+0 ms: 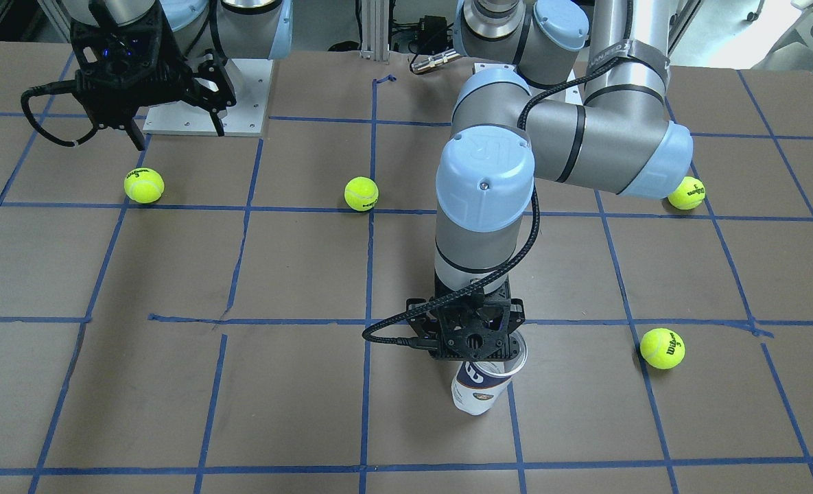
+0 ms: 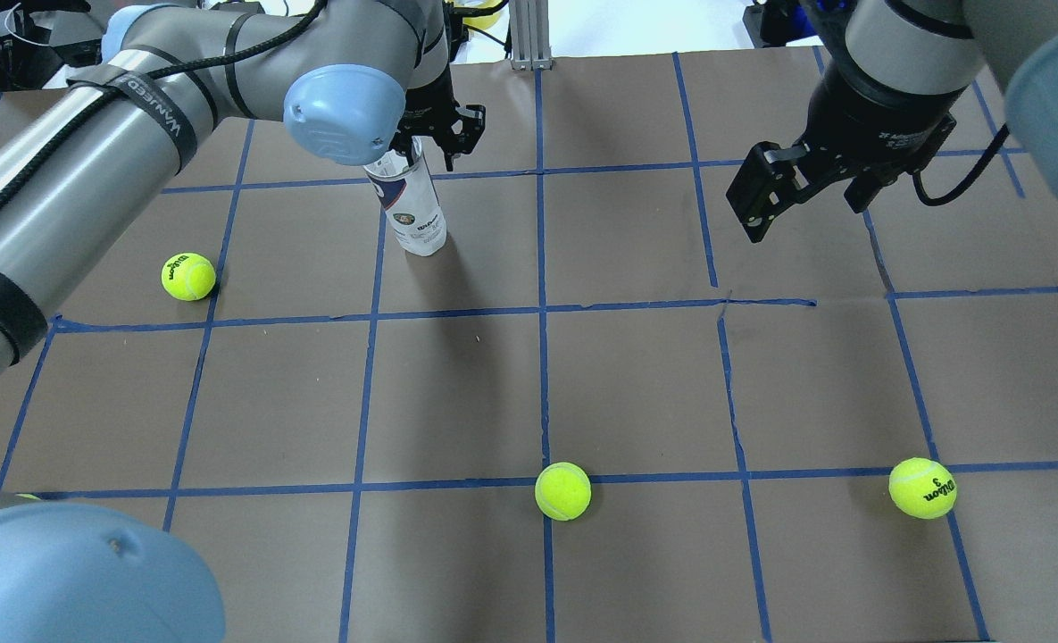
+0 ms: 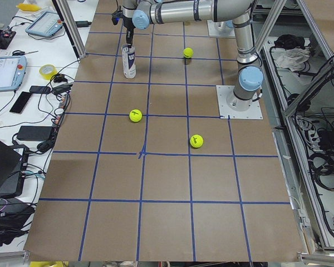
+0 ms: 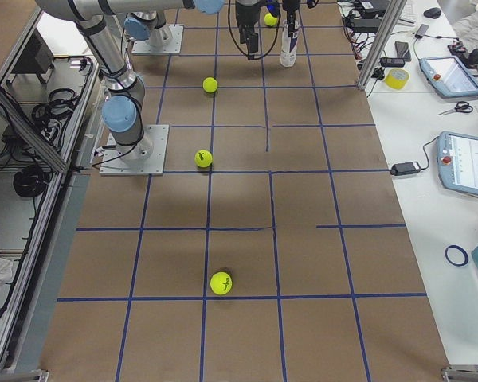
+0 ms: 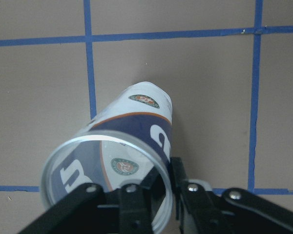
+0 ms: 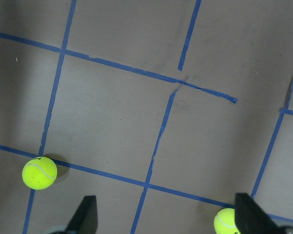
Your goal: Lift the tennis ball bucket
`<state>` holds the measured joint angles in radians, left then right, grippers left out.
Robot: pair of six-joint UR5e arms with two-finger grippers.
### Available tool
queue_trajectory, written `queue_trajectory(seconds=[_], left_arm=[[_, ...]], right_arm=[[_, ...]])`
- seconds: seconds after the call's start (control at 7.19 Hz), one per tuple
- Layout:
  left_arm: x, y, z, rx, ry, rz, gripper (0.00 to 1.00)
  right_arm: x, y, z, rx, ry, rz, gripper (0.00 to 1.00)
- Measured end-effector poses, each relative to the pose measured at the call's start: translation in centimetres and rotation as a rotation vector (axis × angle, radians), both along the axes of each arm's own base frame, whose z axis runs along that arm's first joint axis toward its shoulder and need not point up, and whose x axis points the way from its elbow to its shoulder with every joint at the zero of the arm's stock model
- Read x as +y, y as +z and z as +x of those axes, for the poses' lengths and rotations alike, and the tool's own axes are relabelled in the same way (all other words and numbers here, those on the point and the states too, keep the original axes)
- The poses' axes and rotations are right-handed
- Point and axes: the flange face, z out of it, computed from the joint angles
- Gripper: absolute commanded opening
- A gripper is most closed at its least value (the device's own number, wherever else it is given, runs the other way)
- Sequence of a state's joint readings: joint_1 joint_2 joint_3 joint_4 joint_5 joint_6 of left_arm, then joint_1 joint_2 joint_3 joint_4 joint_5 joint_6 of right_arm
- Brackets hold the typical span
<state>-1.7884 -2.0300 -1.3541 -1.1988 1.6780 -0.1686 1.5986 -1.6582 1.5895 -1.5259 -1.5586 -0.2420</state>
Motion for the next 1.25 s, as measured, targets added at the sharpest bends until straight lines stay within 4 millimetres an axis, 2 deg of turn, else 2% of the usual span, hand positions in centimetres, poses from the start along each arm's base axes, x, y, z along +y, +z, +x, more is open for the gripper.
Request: queue_trajectory(seconds=[0.28,0.56,0.7,0.97,1.11,1.25], left_arm=[[0.0,2.0,0.2,0.011,-0.01,-0.041,1.0],[1.1,5.8,0.0,0.023,-0.022,-0.097,1.0],[2.7,8.6,0.1,0.034,-0.027,-0.117,1.0],[8.0,14.4,1.4,0.041,-0.028,-0.077,1.0],[10.5,14.9,2.1,0.03,-0.024,-0.027,1.0],[12.5,14.3,2.7,0.022,-0.02,0.011,1.0]], right_arm=[[-0.1,0.0,0.0,-0.002,0.0,-0.005,1.0],[0.0,0.0,0.0,-0.001,-0.002,-0.003,1.0],[0.0,0.0,0.0,-0.001,-0.003,-0.004,1.0],[0.0,0.0,0.1,-0.002,-0.005,-0.003,1.0],[0.0,0.0,0.0,-0.002,-0.005,-0.001,1.0],[0.0,0.0,0.0,-0.001,-0.006,0.0,1.0]])
